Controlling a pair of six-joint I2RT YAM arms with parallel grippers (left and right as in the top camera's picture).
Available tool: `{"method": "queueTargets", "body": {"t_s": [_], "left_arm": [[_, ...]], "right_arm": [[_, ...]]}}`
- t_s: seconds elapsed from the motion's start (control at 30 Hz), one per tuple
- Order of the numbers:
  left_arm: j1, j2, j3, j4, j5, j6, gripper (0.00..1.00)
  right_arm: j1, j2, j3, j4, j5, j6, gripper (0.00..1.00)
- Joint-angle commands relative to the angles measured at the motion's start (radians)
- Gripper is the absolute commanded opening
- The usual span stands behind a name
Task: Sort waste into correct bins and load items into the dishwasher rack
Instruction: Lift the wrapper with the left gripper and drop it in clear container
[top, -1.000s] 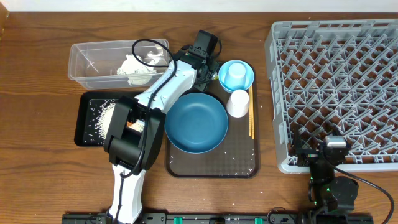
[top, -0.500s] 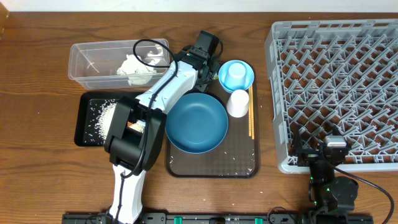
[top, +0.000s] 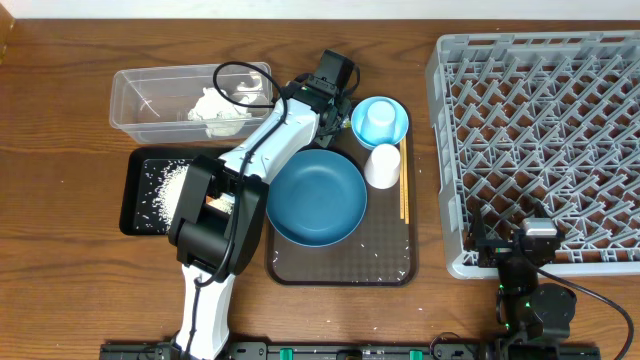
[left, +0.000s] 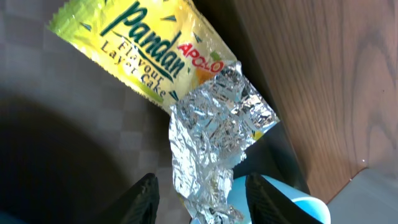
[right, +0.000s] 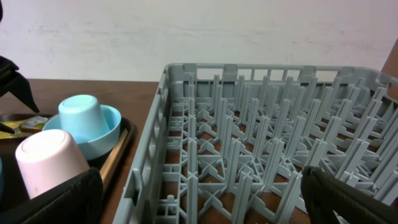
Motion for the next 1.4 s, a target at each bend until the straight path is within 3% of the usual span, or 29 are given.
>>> {"method": "queueTargets", "body": {"t_s": [0.0,0.23,0.43,0.5,0.57,1.13,1.37], "left_arm": [[-0.005,0.018,-0.019,-0.006,-0.055,0.039,0.46],[-0.006,0.018,-0.019,-0.005,-0.054,0.039,0.31],[-0.008,0.018,-0.019,-0.006,-0.053,0.039,0.28],[-0.011,0.018,-0.019,-0.005,-0.037,0.038,0.32],[-0.018,0.018,-0.019,-0.006,-0.033,0.038,0.44],[-0.045,0.059,-0.019,0.0,-0.044,-0.048,0.46],[-0.032,0.059,-0.019,0.015,-0.057,-0.01,0.27]], "right_arm": [[0.0,-0.005,-0.003,-0.002,0.006,0.017,0.99],[0.0,-0.005,-0.003,-0.002,0.006,0.018,0.99],[0.0,-0.005,-0.003,-0.002,0.006,0.018,0.99],[0.0,-0.005,-0.003,-0.002,0.006,0.018,0.99],[0.0,-0.005,-0.003,-0.002,0.006,0.017,0.99],[0.0,-0.005,-0.003,-0.002,0.006,0.017,0.99],[0.0,-0.005,-0.003,-0.002,0.006,0.017,0.99]]}}
